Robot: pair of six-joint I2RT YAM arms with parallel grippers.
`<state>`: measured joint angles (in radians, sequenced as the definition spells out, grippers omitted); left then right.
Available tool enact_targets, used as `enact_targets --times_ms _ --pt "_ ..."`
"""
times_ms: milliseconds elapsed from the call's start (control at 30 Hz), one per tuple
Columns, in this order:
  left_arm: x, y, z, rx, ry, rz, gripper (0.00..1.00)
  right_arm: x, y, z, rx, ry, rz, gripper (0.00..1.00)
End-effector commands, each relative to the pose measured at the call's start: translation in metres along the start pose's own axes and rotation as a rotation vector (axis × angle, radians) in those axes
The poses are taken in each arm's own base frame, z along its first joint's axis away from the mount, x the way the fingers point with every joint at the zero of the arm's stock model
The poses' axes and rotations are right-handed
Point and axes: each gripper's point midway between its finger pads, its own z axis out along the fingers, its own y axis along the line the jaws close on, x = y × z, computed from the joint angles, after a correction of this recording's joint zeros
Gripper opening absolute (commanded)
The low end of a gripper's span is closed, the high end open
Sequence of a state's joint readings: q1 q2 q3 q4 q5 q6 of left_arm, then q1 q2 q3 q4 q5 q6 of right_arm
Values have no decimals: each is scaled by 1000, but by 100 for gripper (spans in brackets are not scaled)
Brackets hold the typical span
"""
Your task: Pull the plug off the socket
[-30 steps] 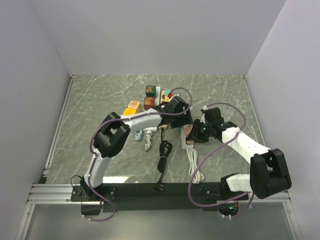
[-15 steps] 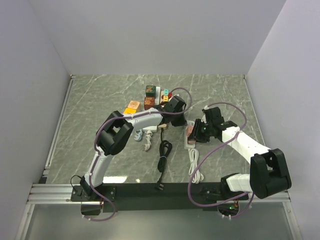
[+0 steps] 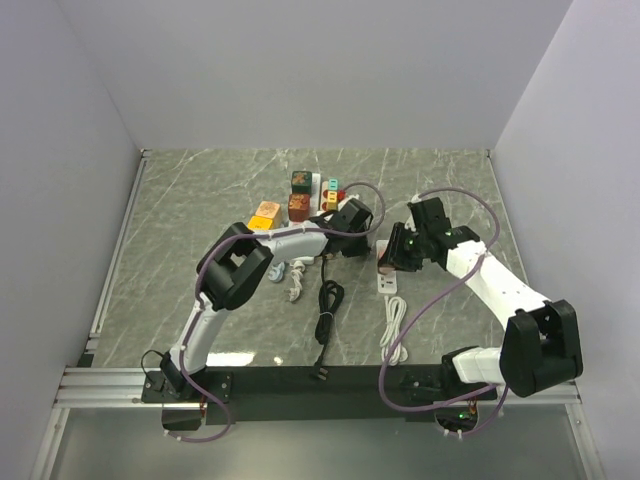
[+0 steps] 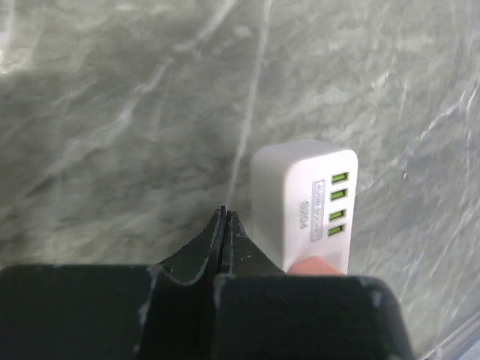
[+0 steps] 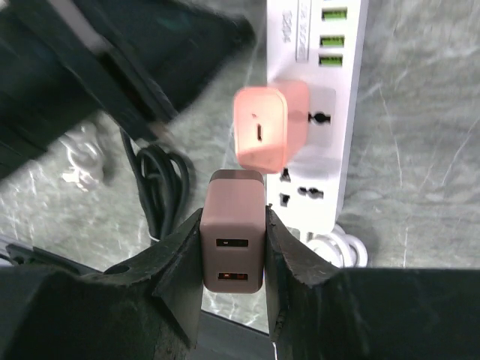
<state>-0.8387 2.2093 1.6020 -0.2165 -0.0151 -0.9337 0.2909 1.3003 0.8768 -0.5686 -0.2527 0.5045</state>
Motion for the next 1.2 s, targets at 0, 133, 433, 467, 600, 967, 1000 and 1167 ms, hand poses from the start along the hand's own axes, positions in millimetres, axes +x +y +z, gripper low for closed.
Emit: enact_targets --times_ms 0,133,433,467,600,967,1000,1167 --pt "46 69 18 -206 121 52 0 -12 3 -2 20 -20 -11 0" --pt "45 70 16 -212 113 54 0 -15 1 -6 33 -47 3 0" --pt "23 43 -16 -142 55 61 0 -80 -14 -83 183 -425 117 0" --pt "21 38 -19 -130 51 65 0 -86 -30 -90 266 -470 151 0" --pt "8 17 -40 -71 33 74 1 -115 -79 -93 478 -534 301 0" --pt "2 -19 -80 55 47 116 0 -168 -223 -84 977 -523 702 3" --pt "2 -21 -83 60 48 120 0 -169 -231 -84 1008 -521 711 4" --pt "8 -20 -92 44 56 137 0 -170 -268 -71 1085 -449 720 16"
